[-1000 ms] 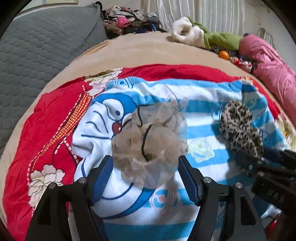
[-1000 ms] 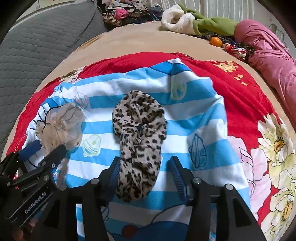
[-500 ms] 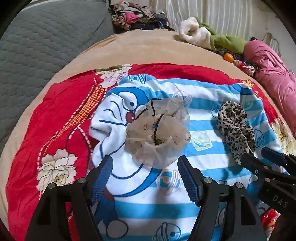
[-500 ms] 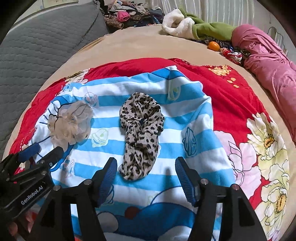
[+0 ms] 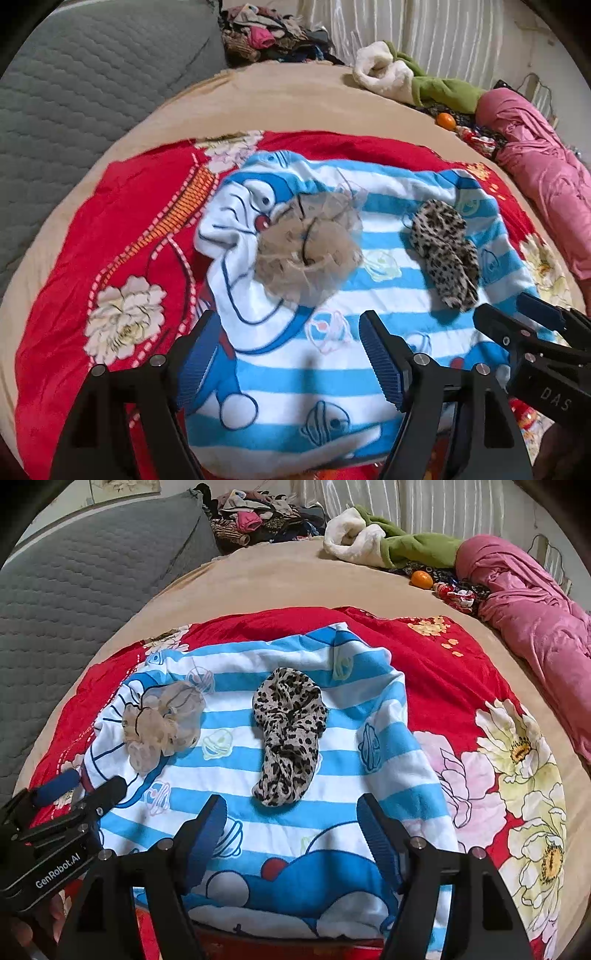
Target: Organize objects
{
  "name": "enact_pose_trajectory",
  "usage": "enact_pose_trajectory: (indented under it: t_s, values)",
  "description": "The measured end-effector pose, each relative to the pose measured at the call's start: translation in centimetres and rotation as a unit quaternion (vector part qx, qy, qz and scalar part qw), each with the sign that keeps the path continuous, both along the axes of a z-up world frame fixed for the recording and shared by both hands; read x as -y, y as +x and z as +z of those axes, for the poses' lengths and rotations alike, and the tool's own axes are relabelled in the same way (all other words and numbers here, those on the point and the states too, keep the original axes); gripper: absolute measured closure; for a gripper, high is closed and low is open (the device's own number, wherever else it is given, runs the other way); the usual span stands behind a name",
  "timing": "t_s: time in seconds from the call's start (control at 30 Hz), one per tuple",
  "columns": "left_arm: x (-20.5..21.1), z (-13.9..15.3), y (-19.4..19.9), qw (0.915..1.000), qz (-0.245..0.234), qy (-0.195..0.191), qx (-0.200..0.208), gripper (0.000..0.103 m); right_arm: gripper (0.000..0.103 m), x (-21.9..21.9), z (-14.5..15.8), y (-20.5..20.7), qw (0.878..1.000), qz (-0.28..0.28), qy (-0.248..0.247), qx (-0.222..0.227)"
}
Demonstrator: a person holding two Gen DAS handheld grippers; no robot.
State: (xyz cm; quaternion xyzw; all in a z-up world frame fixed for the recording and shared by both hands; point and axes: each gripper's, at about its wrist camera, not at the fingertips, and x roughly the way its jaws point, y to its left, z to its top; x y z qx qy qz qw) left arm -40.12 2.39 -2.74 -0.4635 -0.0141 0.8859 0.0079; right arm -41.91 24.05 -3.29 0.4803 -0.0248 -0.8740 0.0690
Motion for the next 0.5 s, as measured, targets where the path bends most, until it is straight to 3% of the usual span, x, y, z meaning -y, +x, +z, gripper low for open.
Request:
enact_pose_trajectory:
  t_s: [0.5]
  values:
    - [-0.1, 2.7, 4.3, 0.9998, -0.009, -0.003, -0.016, 0.025, 0.028, -0.5, 3.0, 4.4, 1.000, 0.001, -0.016, -0.021]
